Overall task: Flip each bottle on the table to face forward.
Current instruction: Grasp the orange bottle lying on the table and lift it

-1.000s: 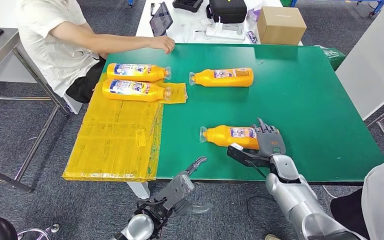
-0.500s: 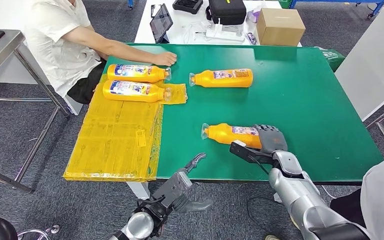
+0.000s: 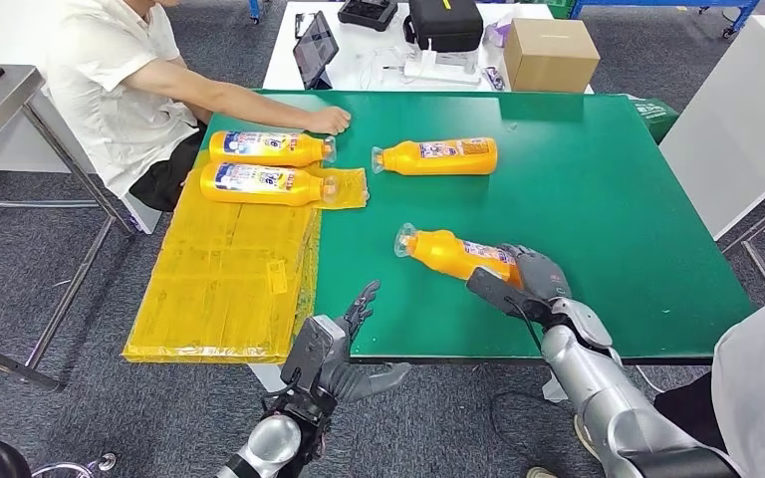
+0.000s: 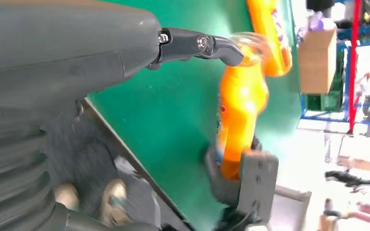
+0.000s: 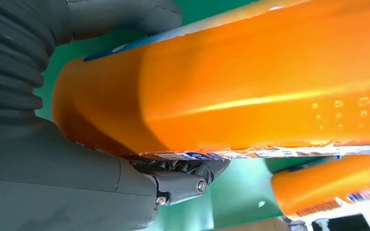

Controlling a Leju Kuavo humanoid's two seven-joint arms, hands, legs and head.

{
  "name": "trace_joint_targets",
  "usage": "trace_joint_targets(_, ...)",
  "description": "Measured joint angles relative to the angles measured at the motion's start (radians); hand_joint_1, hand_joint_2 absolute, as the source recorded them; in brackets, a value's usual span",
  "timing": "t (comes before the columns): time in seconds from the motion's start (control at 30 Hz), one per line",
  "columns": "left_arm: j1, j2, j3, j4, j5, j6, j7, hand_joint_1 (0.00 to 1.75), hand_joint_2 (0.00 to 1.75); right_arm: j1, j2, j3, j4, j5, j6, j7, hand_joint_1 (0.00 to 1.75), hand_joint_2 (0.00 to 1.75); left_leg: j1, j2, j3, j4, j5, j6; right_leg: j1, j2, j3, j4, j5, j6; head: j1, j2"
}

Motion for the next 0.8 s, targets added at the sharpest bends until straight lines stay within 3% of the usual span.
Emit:
trace_joint_targets(0.1,0.002,-0.009,0.022,0.000,0.057,0.021,-0.013,0.00,1.75,0.004,0.008,-0.031,-0.004,-0.066,0.031,-0.048,1.75,1.75,0.000,0.003,0.003,0.000,-0.001,0.000,0.000,0.003,0.001,0.000,0.000,0.000,0.000,0.000)
trace_joint_targets(0.17,0.009,-0.026,0.056,0.006,0.227,0.059,-0.005,0.00,1.75,0.029,0.030,-0.061,-0.037,-0.161,0.066,-0.103,1.71,1.75,0.001,0.006,0.005,0.000,-0.002,0.000,0.001,0.006,0.002,0.000,0.001,-0.001,-0.001,0.000)
trace_joint_targets(0.27,0.040,-0.035,0.068,-0.013,0.601,0.121,-0.015,0.00,1.75,0.189,0.118,-0.056,-0.277,-0.459,0.082,-0.181,1.74,1.75,0.002,0.004,-0.002,-0.001,0.000,-0.001,0.003,0.005,-0.003,0.000,0.002,-0.003,-0.001,0.000)
trace_joint_targets(0.33,0.059,-0.018,0.023,-0.072,0.606,0.124,-0.035,0.00,1.75,0.285,0.159,-0.025,-0.416,-0.566,0.041,-0.198,1.73,1.75,0.002,0.001,-0.009,0.000,0.001,-0.002,0.003,0.003,-0.009,0.001,0.002,-0.003,0.000,0.000)
trace_joint_targets(0.63,0.069,0.012,-0.031,-0.158,0.566,0.105,-0.052,0.00,1.75,0.332,0.191,0.051,-0.467,-0.530,0.024,-0.204,1.75,1.75,0.002,0.001,-0.014,0.000,0.001,-0.002,0.003,0.003,-0.014,0.001,0.002,-0.003,-0.001,0.000)
trace_joint_targets(0.8,0.068,0.014,-0.036,-0.189,0.560,0.162,-0.035,0.00,1.75,0.324,0.215,0.124,-0.432,-0.475,0.004,-0.218,1.75,1.75,0.002,0.002,-0.014,0.000,0.001,-0.002,0.003,0.003,-0.015,0.001,0.002,-0.003,0.000,0.000)
